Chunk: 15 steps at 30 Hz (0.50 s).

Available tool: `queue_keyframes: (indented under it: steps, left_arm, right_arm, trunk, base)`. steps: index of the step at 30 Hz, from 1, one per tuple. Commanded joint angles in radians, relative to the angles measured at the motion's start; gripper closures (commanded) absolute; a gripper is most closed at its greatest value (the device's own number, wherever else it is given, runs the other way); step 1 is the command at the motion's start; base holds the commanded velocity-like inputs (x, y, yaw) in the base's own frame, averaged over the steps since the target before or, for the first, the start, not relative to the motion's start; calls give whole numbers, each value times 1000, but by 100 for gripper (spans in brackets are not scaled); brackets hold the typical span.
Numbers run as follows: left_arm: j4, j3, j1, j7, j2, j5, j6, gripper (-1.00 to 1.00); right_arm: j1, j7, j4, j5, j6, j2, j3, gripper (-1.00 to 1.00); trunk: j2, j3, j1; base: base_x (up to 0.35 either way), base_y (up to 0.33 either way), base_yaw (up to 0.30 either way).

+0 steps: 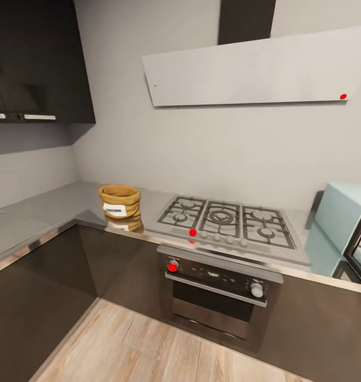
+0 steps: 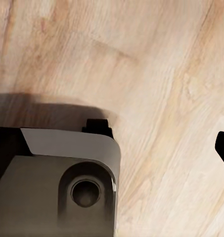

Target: In the kitchen, take the popcorn bag from the countertop, put it into the microwave, and heat it until the popcorn is cooked so the cooked popcorn ends up inside the bag.

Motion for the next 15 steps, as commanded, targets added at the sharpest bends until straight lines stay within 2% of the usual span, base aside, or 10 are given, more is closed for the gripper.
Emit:
queue_keyframes:
  steps: [1, 15]
  left_arm:
    - [-1, -1, 0, 2, 0, 4, -2, -100]
    - [-1, 1, 0, 2, 0, 6, -1, -100]
  right_arm:
    - [-1, -5, 3, 10, -5, 0, -8, -100]
    - [-1, -4, 3, 12, -6, 0, -8, -100]
  trunk:
    - [-1, -1, 0]
    - [-1, -1, 0]
  base:
    - [133, 329, 0]
    - [121, 331, 0]
